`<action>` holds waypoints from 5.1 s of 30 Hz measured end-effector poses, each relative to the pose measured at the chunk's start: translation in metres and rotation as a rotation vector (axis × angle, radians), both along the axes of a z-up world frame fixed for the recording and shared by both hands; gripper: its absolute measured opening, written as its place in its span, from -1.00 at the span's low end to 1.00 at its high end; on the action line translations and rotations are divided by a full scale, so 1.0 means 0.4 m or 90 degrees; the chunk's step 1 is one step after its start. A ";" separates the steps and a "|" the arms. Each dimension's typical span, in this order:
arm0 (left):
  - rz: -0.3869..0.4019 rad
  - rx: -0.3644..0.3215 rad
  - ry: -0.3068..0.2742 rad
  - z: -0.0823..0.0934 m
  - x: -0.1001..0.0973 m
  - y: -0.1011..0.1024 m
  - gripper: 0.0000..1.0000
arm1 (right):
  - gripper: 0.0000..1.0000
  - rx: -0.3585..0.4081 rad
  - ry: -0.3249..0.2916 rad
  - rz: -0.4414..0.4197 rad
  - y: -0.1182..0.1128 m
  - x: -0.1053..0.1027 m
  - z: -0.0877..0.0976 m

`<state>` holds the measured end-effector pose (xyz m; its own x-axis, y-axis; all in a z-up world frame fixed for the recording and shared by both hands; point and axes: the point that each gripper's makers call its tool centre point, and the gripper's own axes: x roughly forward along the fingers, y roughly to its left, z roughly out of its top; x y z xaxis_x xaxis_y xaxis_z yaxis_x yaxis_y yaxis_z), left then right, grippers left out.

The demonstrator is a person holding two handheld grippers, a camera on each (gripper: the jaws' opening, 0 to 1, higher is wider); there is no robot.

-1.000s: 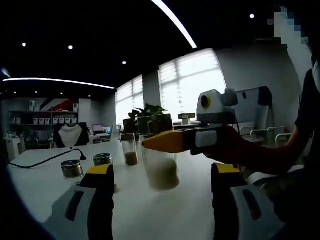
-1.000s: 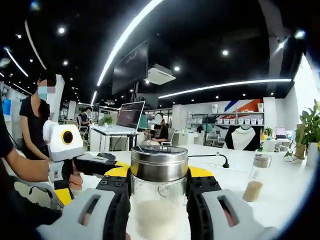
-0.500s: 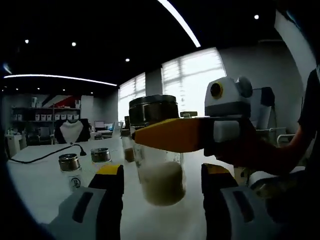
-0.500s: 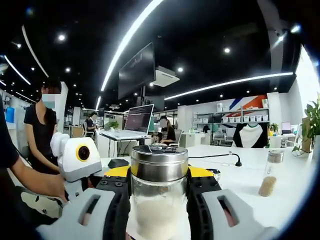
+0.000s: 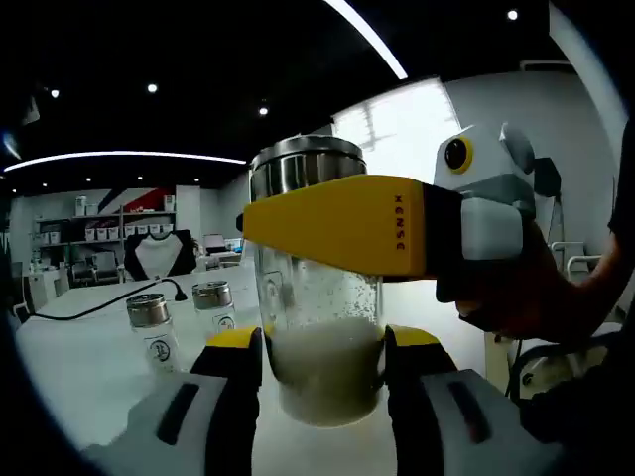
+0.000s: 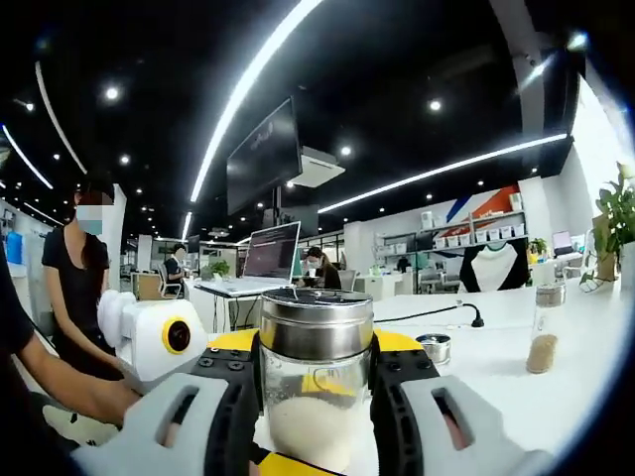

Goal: Rotate the seasoning bottle until the label or dispensing opening points toward the visible target arrow and the bottle remains upright within the marked orientation range

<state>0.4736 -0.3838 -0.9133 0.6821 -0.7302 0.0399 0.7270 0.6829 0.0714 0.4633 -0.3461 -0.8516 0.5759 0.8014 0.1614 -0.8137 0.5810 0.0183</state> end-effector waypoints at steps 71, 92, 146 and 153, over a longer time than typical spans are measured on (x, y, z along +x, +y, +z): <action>-0.109 0.015 0.029 -0.020 -0.043 -0.004 -0.11 | -0.22 -0.062 0.006 0.097 0.013 -0.040 -0.012; 0.030 -0.031 -0.007 0.017 -0.013 0.014 -0.10 | -0.22 0.014 -0.066 -0.068 0.013 -0.020 0.020; -0.223 0.070 0.027 -0.031 -0.107 0.002 -0.12 | -0.20 -0.180 -0.057 0.225 0.058 -0.121 -0.055; -0.158 0.055 0.022 -0.030 -0.071 -0.005 -0.06 | -0.20 -0.162 -0.045 0.147 0.061 -0.090 -0.052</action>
